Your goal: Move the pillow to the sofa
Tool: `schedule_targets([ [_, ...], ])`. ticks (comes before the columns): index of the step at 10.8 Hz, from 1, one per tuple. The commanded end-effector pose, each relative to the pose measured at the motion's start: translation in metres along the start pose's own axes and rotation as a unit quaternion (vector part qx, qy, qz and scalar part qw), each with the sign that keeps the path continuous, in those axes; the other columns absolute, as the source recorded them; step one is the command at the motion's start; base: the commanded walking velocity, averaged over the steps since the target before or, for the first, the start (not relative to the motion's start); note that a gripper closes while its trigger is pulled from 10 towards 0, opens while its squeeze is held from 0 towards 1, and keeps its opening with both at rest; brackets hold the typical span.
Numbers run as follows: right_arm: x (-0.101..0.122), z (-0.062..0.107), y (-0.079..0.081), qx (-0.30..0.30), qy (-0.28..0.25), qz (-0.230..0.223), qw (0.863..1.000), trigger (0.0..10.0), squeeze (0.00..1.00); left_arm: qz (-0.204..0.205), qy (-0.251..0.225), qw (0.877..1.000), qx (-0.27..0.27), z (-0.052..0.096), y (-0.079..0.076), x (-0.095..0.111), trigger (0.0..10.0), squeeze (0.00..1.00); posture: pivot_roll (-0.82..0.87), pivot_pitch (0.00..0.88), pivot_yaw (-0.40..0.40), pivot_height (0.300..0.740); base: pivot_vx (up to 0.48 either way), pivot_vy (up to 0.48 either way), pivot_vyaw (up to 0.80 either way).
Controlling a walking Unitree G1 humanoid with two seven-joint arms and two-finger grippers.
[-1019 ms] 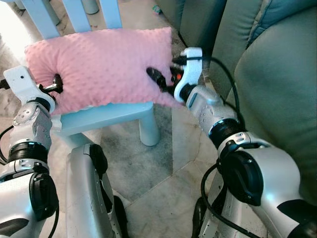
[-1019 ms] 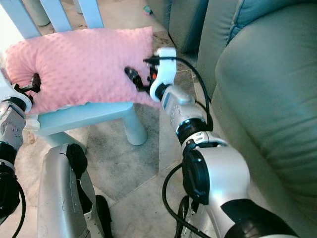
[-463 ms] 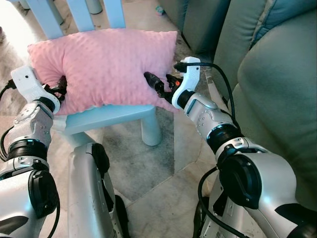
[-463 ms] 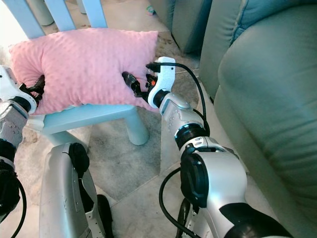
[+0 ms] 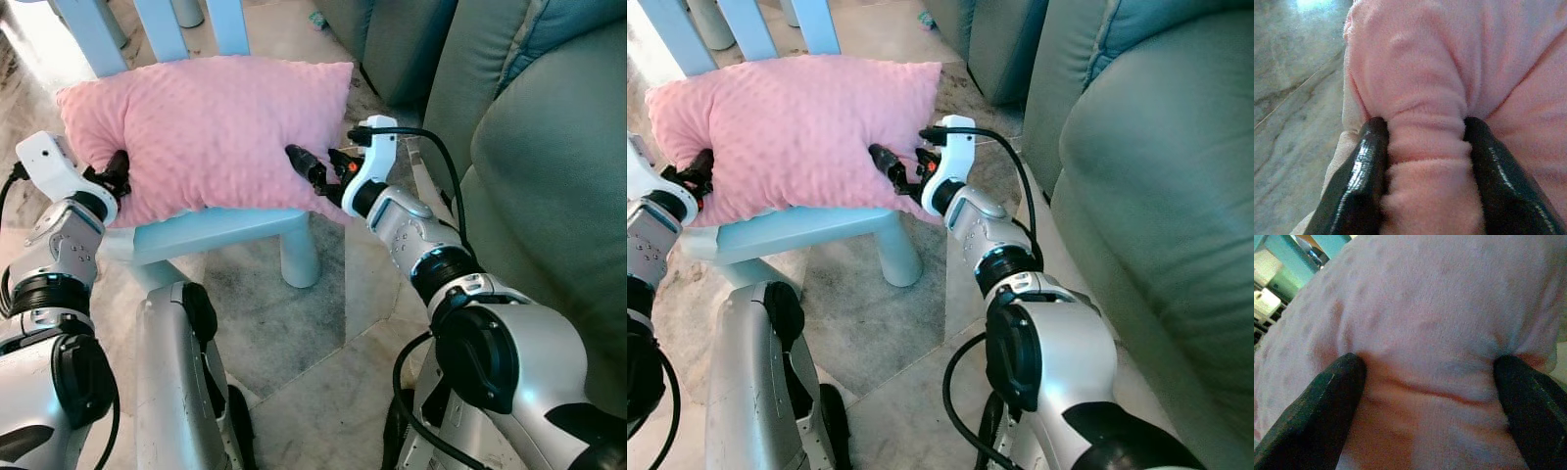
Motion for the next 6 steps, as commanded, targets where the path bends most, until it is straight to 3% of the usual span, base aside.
schedule_targets([
  [1,-0.016,-0.004,0.009,0.02,0.026,-0.016,0.999,0.0,0.0,0.016,0.081,0.996,-0.016,0.003,-0.007,-0.042,0.0,0.0,0.2,0.365,0.016,0.319,0.0,0.0,0.0],
  [4,-0.011,-0.005,0.012,0.028,0.018,-0.018,0.999,0.0,0.0,0.017,0.076,0.997,-0.019,0.004,-0.007,-0.043,0.0,0.0,0.19,0.361,0.015,0.319,0.0,0.0,0.0],
  [6,0.004,-0.008,0.018,0.043,-0.011,-0.013,0.999,0.0,0.0,-0.002,0.003,1.0,-0.022,0.001,-0.01,-0.021,0.0,0.0,0.2,0.359,0.015,0.319,0.0,0.0,0.0],
])
Point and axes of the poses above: a point about 5 cm out from each wrist's last joint towards the gripper, its own z axis pointing back from the gripper into the wrist, its own x axis along the axis of the wrist's last joint, y = z × x, the point moved 2 cm from there along -z, pointing out of the wrist towards the gripper, and after that the axes turned 7 degrees about -z, right-handed, at the moved point
